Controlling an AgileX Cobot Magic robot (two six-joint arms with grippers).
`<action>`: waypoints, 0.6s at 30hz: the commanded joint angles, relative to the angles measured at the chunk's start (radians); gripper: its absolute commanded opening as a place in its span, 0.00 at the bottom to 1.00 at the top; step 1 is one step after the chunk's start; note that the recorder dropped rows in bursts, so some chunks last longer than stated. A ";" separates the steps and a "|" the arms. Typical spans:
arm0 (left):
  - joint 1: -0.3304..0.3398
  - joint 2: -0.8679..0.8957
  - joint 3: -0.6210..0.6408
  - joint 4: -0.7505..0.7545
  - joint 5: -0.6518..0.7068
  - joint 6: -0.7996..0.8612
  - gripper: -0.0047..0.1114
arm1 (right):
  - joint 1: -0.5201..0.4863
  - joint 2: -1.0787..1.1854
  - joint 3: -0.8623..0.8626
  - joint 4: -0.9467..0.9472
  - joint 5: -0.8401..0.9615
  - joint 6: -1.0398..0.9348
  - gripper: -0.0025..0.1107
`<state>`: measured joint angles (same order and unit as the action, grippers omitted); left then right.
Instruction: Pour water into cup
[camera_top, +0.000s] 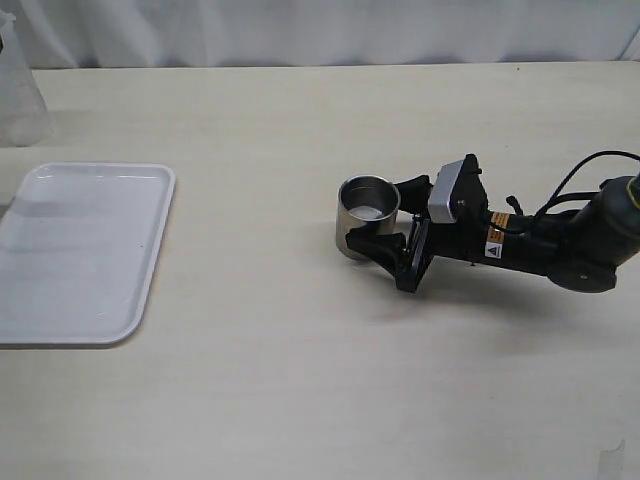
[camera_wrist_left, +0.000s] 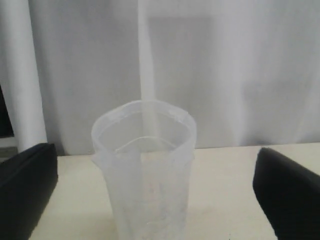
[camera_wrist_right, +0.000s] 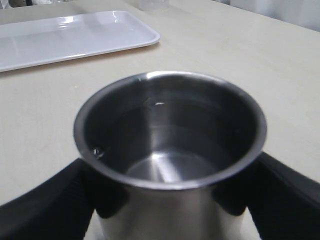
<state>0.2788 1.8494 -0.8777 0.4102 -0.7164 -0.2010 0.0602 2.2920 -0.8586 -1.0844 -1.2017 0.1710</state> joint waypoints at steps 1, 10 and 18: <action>0.001 -0.102 0.017 -0.004 0.091 0.005 0.95 | 0.000 -0.003 -0.006 -0.004 -0.019 0.000 0.06; 0.001 -0.292 0.018 -0.004 0.293 0.005 0.95 | 0.000 -0.003 -0.006 -0.004 -0.019 0.000 0.06; 0.001 -0.471 0.104 -0.004 0.320 0.003 0.95 | 0.000 -0.003 -0.006 -0.004 -0.019 0.000 0.06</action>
<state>0.2788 1.4407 -0.8102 0.4102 -0.4025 -0.2010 0.0602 2.2920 -0.8586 -1.0844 -1.2017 0.1710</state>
